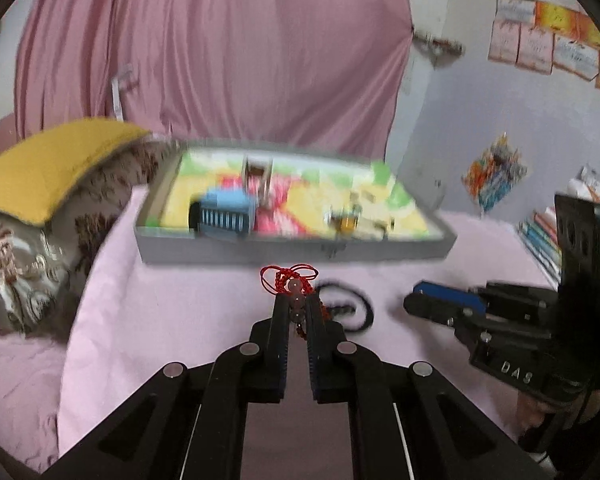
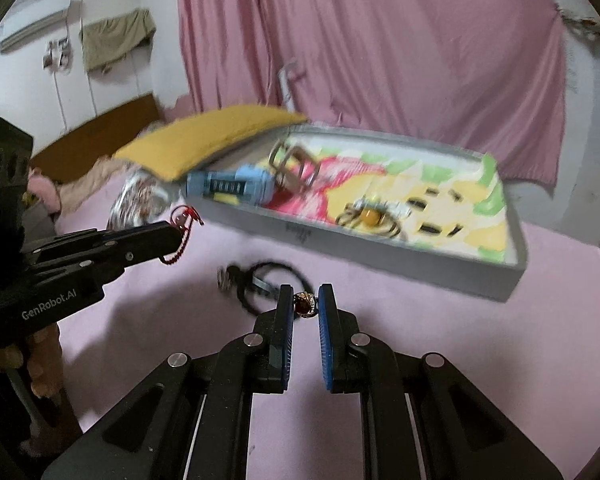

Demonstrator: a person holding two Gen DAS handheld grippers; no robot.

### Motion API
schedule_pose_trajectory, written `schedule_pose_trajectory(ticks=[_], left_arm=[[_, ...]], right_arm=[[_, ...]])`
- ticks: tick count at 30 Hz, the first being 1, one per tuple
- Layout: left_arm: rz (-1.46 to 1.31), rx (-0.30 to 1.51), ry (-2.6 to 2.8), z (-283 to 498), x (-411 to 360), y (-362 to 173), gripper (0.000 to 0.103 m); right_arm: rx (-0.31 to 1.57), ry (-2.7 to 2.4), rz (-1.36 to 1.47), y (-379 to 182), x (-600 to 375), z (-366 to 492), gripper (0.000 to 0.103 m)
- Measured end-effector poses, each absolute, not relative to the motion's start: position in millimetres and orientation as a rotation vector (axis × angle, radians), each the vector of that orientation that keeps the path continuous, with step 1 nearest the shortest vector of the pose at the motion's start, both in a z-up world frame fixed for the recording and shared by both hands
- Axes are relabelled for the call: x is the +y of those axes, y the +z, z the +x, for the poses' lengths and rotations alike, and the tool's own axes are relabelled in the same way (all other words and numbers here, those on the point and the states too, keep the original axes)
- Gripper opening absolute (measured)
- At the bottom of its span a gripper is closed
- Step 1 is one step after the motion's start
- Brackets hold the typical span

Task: Organize jewelry
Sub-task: 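Carry the gold ring and red bracelet into the tray with both tools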

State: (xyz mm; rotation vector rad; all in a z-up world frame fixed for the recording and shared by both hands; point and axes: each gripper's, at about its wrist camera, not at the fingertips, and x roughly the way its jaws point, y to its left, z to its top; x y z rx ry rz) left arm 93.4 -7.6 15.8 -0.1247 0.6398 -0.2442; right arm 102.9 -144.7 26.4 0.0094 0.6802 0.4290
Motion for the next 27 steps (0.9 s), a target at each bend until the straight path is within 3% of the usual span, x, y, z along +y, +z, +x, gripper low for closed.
schedule_pose_trajectory(ticks=[18,27], left_arm=[[-0.084,0.282,-0.212,114,-31,65,0.008],[-0.049,0.298,-0.206,150,-41,67,0.008]], right_arm=[[0.353,0.304,0.024,81,-157,111,0.011],[0.306,0.246,-0.002,93,-163,140,0.011]])
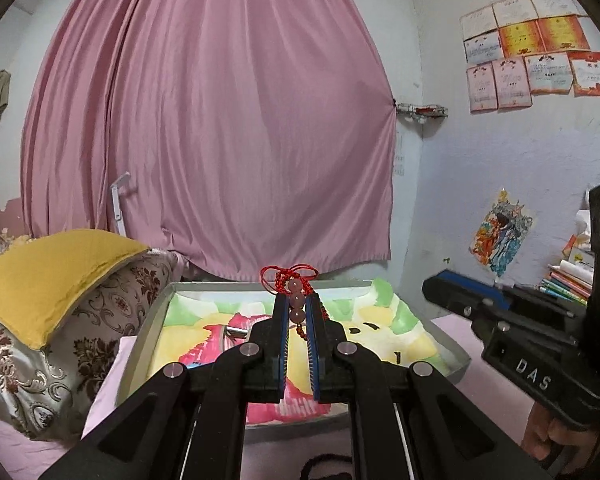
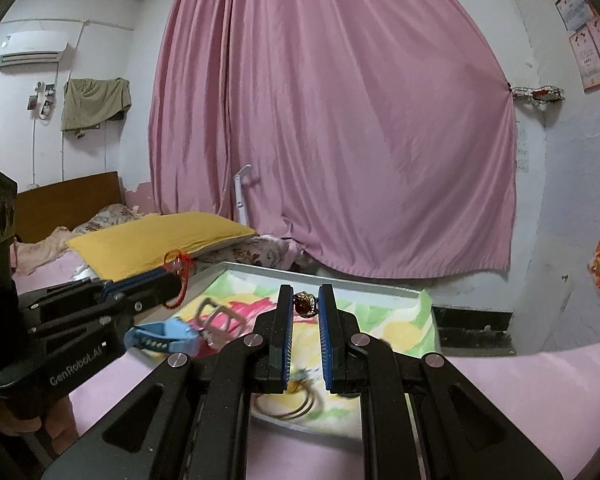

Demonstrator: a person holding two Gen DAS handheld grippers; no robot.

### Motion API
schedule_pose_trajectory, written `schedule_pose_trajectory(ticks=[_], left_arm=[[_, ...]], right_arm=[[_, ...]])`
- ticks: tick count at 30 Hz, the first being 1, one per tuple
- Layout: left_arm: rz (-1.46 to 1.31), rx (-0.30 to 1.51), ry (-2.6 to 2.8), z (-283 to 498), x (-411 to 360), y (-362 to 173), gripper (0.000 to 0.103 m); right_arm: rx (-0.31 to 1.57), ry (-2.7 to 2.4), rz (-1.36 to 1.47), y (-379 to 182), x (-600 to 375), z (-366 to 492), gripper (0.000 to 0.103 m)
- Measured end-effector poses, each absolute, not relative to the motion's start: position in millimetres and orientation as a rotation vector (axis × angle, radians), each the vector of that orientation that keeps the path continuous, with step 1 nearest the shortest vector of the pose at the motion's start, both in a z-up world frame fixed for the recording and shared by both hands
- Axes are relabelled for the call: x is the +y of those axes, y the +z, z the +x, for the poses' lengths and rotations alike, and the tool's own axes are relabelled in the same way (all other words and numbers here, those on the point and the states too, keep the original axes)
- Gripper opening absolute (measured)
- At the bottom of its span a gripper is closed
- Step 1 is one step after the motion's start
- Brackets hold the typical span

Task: Organize jewelry
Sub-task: 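Carry the gold ring and red bracelet into the tray with both tools, then open both tools to drop the ring and bracelet in the tray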

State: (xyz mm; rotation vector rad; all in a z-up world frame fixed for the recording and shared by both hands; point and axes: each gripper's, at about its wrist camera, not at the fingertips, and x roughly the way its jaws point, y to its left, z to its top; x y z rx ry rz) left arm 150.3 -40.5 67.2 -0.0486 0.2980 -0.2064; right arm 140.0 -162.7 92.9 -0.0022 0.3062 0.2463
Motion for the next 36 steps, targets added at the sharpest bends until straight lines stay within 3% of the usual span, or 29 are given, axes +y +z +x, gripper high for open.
schedule_pose_trajectory(ticks=[7,24,36], left_arm=[[-0.064,0.466,-0.223,190,-42,53,0.008],[-0.010,0.752,-0.225,222,-59,14,0.008],[-0.002,0.868,-0.247,232,-65,-2,0.008]], right_arm=[[0.373,0.224,-0.001,87,-166,168,0.011],[0.775,0.284,0.075,16,-180,217,0.011],[0.854,0.294,0.078,4,-175,223,0.011]])
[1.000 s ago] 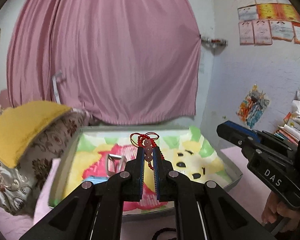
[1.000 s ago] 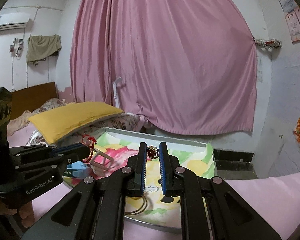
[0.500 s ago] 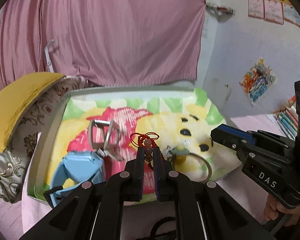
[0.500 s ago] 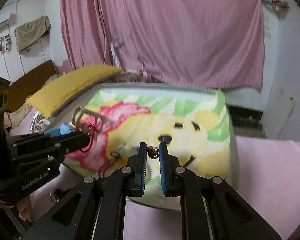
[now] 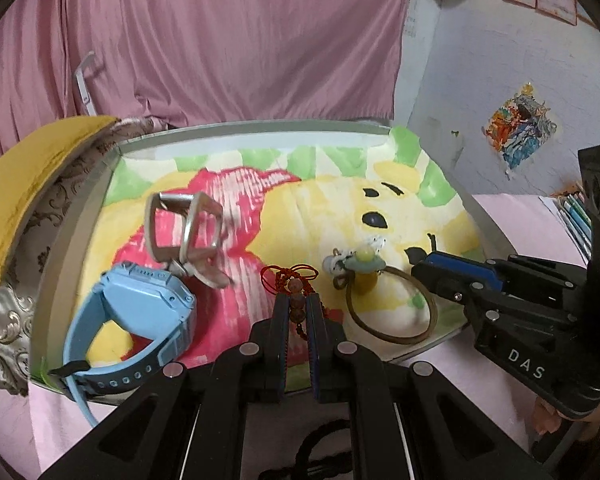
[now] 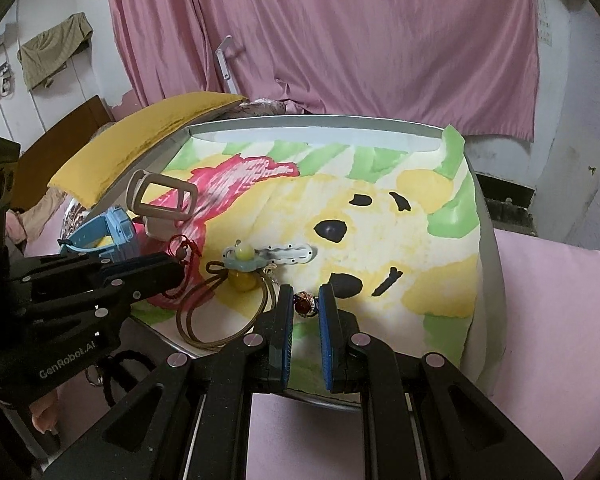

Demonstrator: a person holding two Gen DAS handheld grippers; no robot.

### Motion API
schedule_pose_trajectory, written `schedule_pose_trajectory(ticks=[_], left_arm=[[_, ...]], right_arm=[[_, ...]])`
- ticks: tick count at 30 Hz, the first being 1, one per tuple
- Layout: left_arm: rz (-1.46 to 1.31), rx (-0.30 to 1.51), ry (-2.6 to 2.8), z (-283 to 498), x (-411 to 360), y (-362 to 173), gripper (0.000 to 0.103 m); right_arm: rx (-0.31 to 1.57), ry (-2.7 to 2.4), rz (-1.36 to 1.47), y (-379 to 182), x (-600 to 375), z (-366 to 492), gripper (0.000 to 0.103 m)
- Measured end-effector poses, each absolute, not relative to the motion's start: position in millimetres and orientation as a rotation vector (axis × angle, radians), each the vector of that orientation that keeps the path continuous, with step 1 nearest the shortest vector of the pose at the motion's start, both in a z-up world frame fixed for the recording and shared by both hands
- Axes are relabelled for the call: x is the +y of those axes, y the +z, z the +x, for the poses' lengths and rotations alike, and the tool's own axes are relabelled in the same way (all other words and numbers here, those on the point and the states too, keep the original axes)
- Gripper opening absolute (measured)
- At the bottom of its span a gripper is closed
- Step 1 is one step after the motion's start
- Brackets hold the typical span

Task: Organize jewelry
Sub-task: 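Open both tools to drop the ring and bracelet in the tray, then withdraw both open tools from the tray toward the remaining items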

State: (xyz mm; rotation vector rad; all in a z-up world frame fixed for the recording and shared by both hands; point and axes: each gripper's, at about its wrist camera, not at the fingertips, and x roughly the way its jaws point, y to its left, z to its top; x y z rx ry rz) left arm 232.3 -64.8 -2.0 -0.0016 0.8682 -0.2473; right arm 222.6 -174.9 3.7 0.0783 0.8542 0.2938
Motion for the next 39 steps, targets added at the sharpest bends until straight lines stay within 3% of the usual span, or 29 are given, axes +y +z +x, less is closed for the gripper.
schedule_pose_trajectory(ticks=[3,7,11,15,17,20,22,25,27,31,33,39], left_arm=[[-0.016,0.873,-0.247,233,-63,-2,0.008],[-0.039,0.846,-0.240,229,-58,2,0.008],[-0.065,0.801,-0.235,221,-52,10,0.010],[-0.094,0.730,-0.232,208,-45,22,0.026],[-0.101,0.686,-0.222,200,-42,28,0.028],[-0.111,0.623,-0.199,188,-37,37,0.038],[-0.130,0.577,-0.189,178,-32,43,0.056],[-0.148,0.522,-0.165,164,-24,50,0.064],[-0.150,0.501,-0.146,156,-20,53,0.069],[-0.155,0.441,-0.103,137,-13,57,0.093],[-0.159,0.411,-0.088,127,-9,60,0.100],[-0.170,0.377,-0.077,102,0,61,0.102]], right_arm=[[0.849,0.293,0.089,5,-177,222,0.012],[0.806,0.283,0.095,10,-179,215,0.027],[0.727,0.266,0.096,23,-182,202,0.029],[0.650,0.240,0.099,37,-185,189,0.036],[0.612,0.232,0.110,43,-188,180,0.040],[0.554,0.223,0.120,51,-191,167,0.052],[0.521,0.220,0.129,55,-191,159,0.059],[0.470,0.221,0.138,60,-192,144,0.078],[0.430,0.216,0.144,64,-192,134,0.085],[0.354,0.199,0.130,71,-190,113,0.094],[0.320,0.194,0.120,74,-188,103,0.098],[0.279,0.204,0.108,76,-186,83,0.099]])
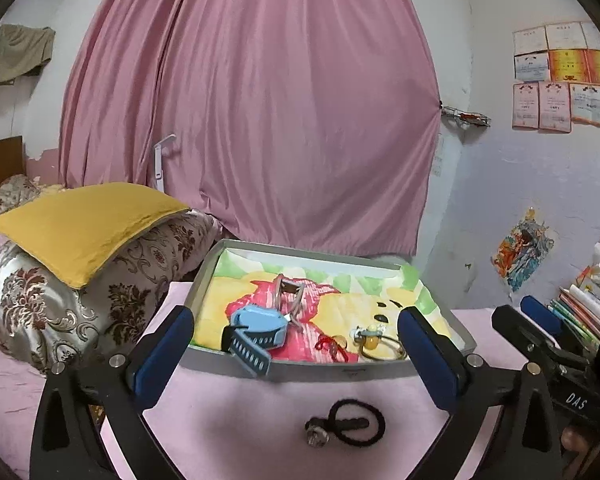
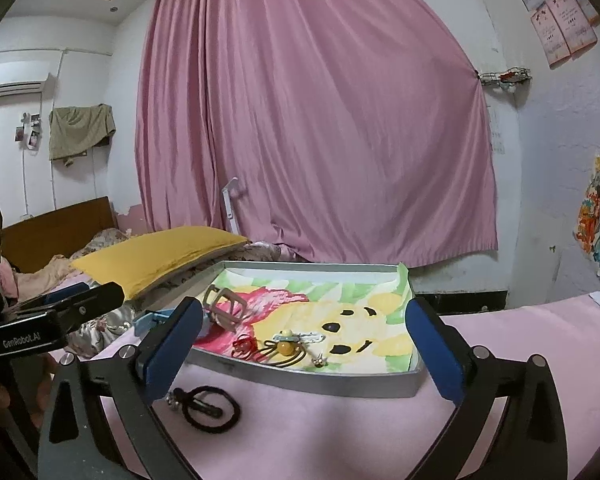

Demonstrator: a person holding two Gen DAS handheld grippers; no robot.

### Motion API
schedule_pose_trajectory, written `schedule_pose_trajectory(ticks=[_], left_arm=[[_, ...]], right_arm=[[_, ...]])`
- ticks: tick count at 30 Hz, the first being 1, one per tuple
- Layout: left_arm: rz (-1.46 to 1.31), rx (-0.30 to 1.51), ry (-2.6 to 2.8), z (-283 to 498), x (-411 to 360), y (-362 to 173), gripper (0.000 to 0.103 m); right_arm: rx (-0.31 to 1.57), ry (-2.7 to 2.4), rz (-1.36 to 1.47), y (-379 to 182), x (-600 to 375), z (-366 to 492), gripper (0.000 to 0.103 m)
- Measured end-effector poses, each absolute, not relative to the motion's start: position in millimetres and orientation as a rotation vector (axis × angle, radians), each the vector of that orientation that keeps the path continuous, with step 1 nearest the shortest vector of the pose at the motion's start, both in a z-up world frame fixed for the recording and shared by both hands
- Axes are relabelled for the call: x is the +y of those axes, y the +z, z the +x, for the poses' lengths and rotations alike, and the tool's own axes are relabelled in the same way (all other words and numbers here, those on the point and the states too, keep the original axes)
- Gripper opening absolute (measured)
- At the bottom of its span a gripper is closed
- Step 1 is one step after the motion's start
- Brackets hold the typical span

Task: Organize jewelry
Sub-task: 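Withdraw both open tools from the tray toward the remaining items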

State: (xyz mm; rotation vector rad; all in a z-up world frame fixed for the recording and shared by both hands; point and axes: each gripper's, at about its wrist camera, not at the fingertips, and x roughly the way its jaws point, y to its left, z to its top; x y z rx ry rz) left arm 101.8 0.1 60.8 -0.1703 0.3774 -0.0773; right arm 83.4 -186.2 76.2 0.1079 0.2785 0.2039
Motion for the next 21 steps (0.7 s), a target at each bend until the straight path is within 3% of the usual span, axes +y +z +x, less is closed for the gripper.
schedule_pose_trajectory(ticks=[13,21], left_arm=[[-0.103,0.426,-0.072,72,6,44,0.102],[-0.051,0.573,-0.105,78,8,25,0.102]], right_arm=[[0.319,0.211,0.035,68,-181,61,0.100],[0.474,0.275,-0.022,56,-175,76,0.100]])
